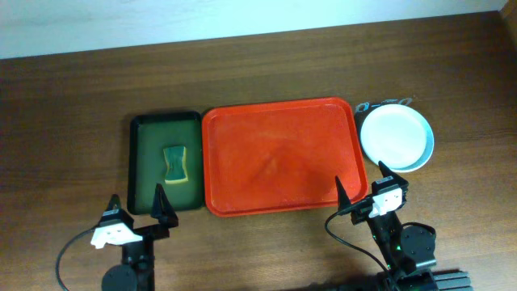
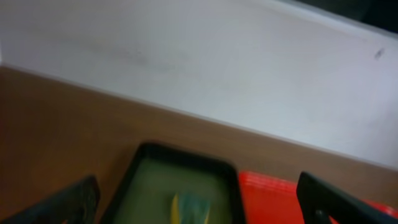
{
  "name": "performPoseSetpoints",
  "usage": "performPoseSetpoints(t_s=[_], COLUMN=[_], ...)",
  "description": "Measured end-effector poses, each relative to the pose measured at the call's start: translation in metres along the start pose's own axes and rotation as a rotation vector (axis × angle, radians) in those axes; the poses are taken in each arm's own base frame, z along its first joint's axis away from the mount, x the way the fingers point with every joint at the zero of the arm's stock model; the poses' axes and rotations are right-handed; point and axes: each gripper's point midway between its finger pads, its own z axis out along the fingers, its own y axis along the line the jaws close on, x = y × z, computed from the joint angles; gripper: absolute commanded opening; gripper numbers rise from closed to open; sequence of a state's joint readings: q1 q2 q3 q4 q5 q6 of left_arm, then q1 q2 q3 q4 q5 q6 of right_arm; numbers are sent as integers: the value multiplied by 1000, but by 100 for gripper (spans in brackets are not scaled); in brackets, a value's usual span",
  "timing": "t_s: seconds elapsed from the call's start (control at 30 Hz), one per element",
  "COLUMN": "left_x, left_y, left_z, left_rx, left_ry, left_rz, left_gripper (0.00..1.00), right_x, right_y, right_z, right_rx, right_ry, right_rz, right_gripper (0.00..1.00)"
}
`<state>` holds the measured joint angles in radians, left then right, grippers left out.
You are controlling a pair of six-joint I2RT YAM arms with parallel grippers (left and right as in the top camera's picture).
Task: Clean dirty plates on tray and stack at the side
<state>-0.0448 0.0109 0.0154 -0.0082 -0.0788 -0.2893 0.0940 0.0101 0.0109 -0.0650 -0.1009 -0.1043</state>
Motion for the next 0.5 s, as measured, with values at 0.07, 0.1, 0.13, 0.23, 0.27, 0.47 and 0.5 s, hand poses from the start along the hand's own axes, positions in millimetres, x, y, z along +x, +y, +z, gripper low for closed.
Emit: performPoseSetpoints(t_s=[0.07, 0.1, 0.13, 0.23, 0.27, 0.47, 0.5], left_x=[17, 17, 17, 17, 17, 17, 17], left_y=[5, 5, 5, 5, 5, 5, 5], left_z=[0, 0, 0, 0, 0, 0, 0], left_rx=[-20, -20, -20, -20, -20, -20, -21], left_ry=[67, 67, 67, 67, 67, 67, 67], left_rz=[6, 6, 6, 6, 6, 6, 6], left_gripper=[99, 99, 99, 99, 99, 99, 99], right_x=[0, 0, 0, 0, 0, 0, 0], right_y=[0, 0, 0, 0, 0, 0, 0], right_z=[0, 0, 0, 0, 0, 0, 0], right_rx=[0, 0, 0, 0, 0, 0, 0], right_ry=[0, 0, 0, 0, 0, 0, 0], right_rz=[1, 0, 0, 0, 0, 1, 1], right_gripper=[98, 99, 98, 98, 98, 98, 98])
